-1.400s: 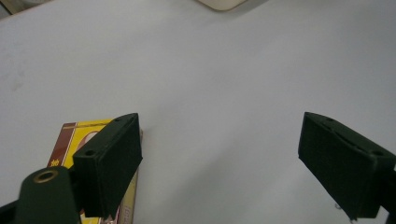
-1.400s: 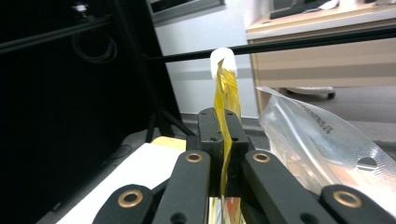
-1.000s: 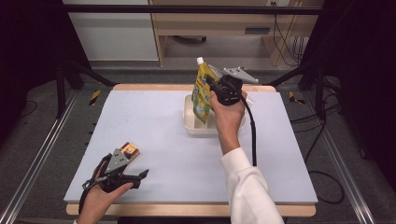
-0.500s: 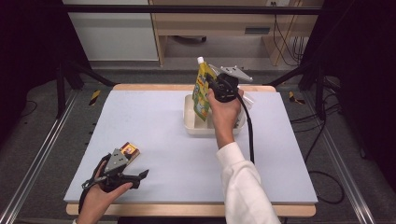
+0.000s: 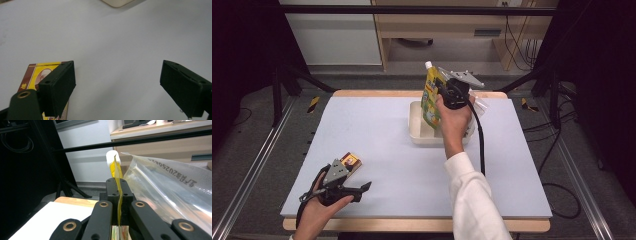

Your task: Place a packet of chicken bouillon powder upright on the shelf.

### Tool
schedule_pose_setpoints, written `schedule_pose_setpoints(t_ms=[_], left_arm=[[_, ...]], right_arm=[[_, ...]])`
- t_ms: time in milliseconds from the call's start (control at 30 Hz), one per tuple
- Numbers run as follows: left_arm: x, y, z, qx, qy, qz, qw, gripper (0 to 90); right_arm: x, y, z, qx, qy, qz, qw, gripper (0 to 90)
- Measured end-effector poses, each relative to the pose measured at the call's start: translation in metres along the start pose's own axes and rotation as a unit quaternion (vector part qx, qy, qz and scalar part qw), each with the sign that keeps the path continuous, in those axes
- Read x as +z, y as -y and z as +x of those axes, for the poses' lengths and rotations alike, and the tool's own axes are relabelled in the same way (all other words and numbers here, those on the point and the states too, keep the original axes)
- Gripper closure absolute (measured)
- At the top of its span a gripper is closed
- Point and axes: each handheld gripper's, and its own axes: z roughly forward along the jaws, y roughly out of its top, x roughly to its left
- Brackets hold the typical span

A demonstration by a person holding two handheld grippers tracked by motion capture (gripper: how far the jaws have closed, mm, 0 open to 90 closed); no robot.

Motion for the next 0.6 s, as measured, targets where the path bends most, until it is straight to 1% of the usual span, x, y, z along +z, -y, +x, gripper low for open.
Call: schedule_pose_setpoints(t_ms=[100,267,400,500,533,600], left_arm=[[0.000,0.000,0.000,0.001,-0.001,0.000,1.0000,12.9],[0.000,0.000,0.000,0.001,-0.001,0.000,1.0000,12.9],[0.000,0.000,0.000,0.002,-0.001,0.000,1.0000,12.8],[0.000,0.000,-0.001,0.004,-0.001,0.001,1.0000,12.9],[0.000,0.000,-0.001,0.004,-0.002,0.001,1.0000,12.9],[0.000,0.000,-0.001,0.004,-0.001,0.002,1.0000,12.9]], right_arm=[[0.003,0.003,0.002,-0.002,0.000,0.007,1.0000,90.0],[0.008,0.007,0.006,0.009,-0.009,0.011,0.9999,90.0],[0.010,0.014,0.004,0.023,-0.008,0.005,0.9997,90.0],[0.011,0.022,0.002,0.031,-0.011,0.008,0.9994,90.0],[0.011,0.024,0.001,0.033,-0.016,0.002,0.9993,90.0],[0.011,0.024,0.000,0.032,-0.018,0.000,0.9993,90.0]])
